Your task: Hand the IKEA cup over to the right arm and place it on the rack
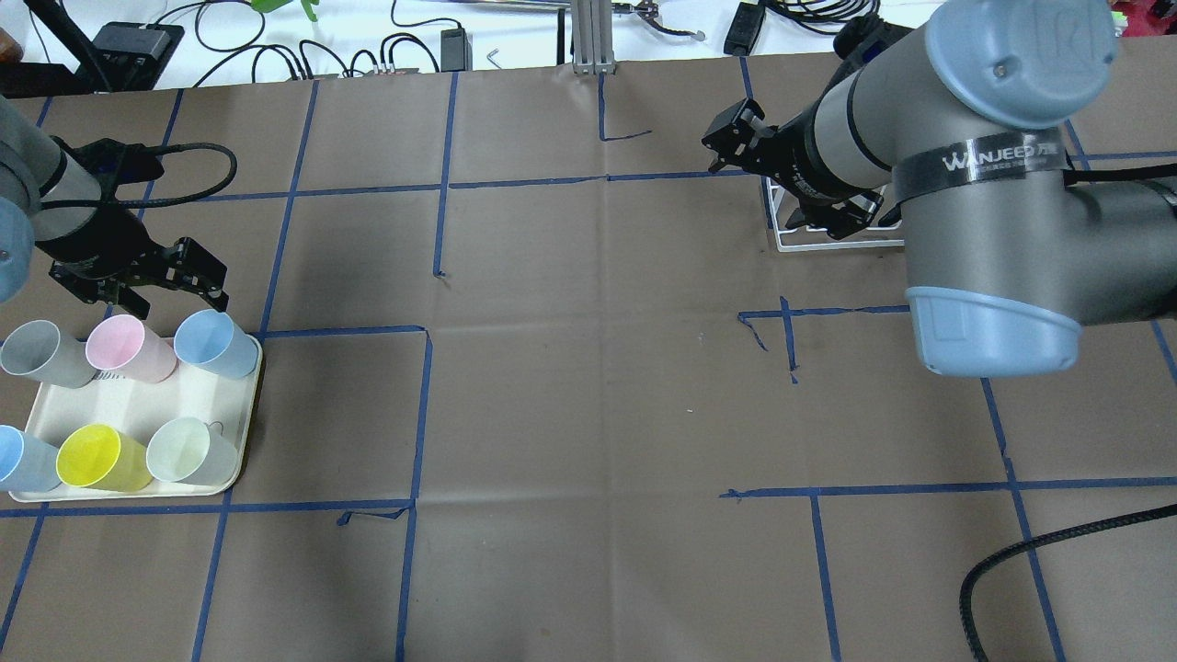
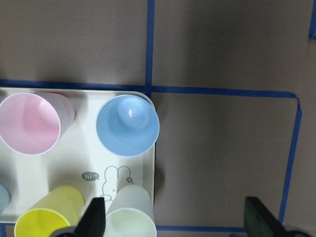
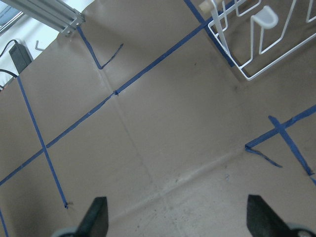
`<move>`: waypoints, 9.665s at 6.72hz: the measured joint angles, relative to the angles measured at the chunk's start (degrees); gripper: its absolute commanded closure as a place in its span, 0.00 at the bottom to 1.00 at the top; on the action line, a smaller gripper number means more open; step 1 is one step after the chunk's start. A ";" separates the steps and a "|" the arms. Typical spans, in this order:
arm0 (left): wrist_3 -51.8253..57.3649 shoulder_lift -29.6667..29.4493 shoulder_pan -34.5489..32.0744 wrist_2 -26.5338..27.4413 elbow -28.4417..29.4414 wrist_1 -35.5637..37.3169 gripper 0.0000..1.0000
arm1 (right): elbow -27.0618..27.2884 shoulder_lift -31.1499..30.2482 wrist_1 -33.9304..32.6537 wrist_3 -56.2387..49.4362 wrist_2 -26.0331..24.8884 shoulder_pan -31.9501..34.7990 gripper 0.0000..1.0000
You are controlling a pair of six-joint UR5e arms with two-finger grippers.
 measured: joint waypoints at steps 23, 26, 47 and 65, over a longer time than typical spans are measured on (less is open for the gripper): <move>2.26 -1.53 -6.73 -24.28 17.34 -0.92 1.00 | 7.65 3.46 -21.73 2.93 6.53 -9.57 0.00; 6.95 -1.96 -10.25 -43.25 9.39 22.74 1.00 | 9.39 1.91 -22.38 3.50 8.56 -10.32 0.00; -11.32 -7.29 -23.02 -58.03 -18.63 91.24 1.00 | 9.02 10.02 -44.81 34.29 25.18 -0.41 0.02; -11.51 -6.72 -23.02 -57.87 -18.71 91.24 0.98 | 0.10 18.39 -44.14 35.79 24.82 3.97 0.48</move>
